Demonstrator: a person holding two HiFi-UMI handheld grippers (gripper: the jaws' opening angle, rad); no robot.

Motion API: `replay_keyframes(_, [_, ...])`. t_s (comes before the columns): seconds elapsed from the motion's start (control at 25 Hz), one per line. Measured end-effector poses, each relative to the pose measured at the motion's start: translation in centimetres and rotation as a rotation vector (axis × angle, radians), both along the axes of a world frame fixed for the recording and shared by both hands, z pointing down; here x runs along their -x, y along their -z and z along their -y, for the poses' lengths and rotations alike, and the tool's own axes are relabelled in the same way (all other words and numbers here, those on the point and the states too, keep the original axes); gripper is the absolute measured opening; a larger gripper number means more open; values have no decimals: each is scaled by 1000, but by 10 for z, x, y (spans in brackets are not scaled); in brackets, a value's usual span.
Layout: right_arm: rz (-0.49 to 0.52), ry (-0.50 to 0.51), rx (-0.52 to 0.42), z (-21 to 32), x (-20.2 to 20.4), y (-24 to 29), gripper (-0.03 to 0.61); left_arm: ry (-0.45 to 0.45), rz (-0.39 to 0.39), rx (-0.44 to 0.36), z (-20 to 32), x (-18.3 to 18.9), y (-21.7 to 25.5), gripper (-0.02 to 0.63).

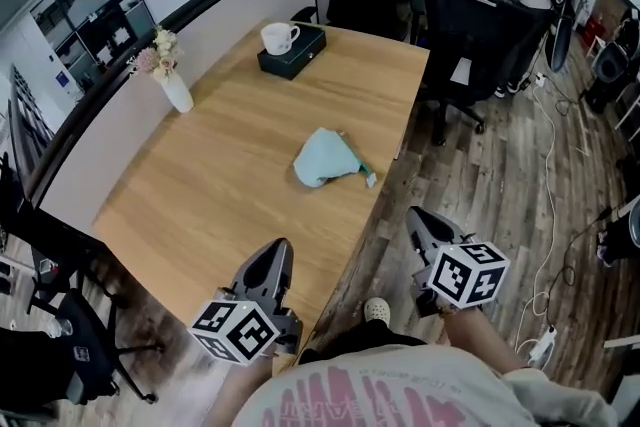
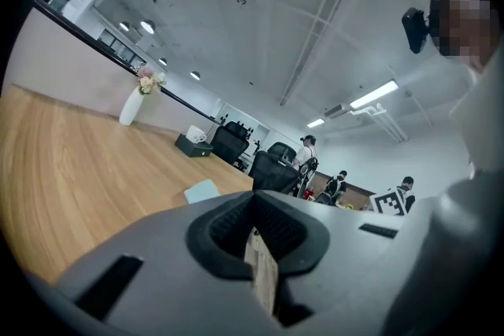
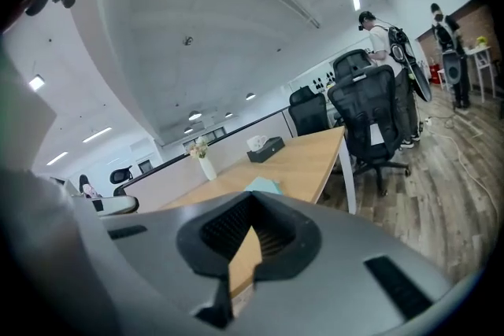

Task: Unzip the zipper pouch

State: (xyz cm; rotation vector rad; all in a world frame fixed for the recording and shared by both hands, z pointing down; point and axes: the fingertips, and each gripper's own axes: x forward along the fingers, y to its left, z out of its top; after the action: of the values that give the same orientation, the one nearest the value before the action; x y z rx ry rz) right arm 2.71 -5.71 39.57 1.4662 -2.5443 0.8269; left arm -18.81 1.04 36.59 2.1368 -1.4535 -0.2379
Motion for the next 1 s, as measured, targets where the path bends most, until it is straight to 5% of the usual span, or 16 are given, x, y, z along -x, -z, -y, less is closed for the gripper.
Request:
replay_keyframes(0.48, [25, 103, -33, 121, -47, 13, -2, 65, -3, -42, 110, -45, 10, 2])
replay_keyframes(0.68, [15, 127, -8, 138, -66, 0, -2, 33, 124, -23, 145, -52, -2, 3])
replay_keyframes(1.0, [26, 57, 36, 164, -107, -17, -2, -141, 274, 59, 228, -55, -24, 30])
